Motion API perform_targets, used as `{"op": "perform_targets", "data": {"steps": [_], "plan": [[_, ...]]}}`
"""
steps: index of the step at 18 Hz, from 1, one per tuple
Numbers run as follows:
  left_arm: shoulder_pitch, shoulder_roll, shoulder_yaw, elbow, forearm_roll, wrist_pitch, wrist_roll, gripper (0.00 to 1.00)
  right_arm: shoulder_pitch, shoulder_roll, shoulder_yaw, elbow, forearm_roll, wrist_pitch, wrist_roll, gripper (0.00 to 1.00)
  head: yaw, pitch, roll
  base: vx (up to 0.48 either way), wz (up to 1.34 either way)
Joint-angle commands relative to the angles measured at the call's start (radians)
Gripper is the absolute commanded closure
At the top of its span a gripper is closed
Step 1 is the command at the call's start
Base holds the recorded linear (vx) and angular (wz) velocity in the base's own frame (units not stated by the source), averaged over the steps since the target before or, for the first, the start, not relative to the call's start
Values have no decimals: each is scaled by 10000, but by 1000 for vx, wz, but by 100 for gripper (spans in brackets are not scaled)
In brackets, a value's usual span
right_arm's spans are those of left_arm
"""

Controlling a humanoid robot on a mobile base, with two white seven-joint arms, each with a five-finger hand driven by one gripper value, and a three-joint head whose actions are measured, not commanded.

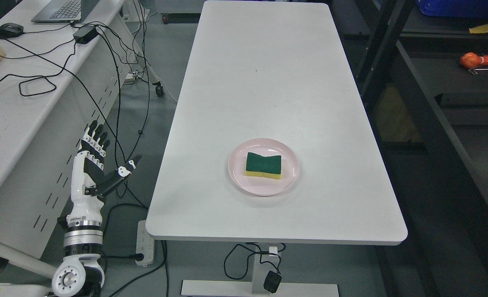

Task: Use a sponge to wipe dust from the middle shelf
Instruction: 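Raise the left hand from beside the table toward the pink plate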

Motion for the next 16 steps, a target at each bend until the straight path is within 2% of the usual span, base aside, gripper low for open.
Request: {"op": "perform_targets", "data": {"steps": [1, 4, 6, 10, 13, 15, 16], "plan": [[-144, 175, 135, 89, 0, 5, -6, 2, 1, -175, -1, -175, 0, 4, 4, 0, 0, 0, 0, 8, -119], [-160, 175, 211, 258, -15, -10, -37, 2, 1, -175, -1, -175, 0, 4, 4, 0, 0, 0, 0, 7, -90], [-358, 703, 227, 274, 0, -163, -265, 2, 1, -175, -1, -175, 0, 4, 4, 0, 0, 0, 0, 5, -17], [-1154, 1549, 135, 717, -320, -439, -1813, 2, 1, -175, -1, -175, 0, 4, 4, 0, 0, 0, 0, 0, 0], [-2151, 2512, 13, 1558, -2460, -805, -2290, 3, 1, -175, -1, -175, 0, 4, 4, 0, 0, 0, 0, -3, 17], [-2962, 3294, -491, 2630, -4148, -1799, -2674, 5, 1, -175, -1, -175, 0, 4, 4, 0, 0, 0, 0, 0, 0], [-3681, 3891, -1010, 3471, -5569, -2701, -2706, 6, 1, -175, -1, -175, 0, 4, 4, 0, 0, 0, 0, 0, 0]]}}
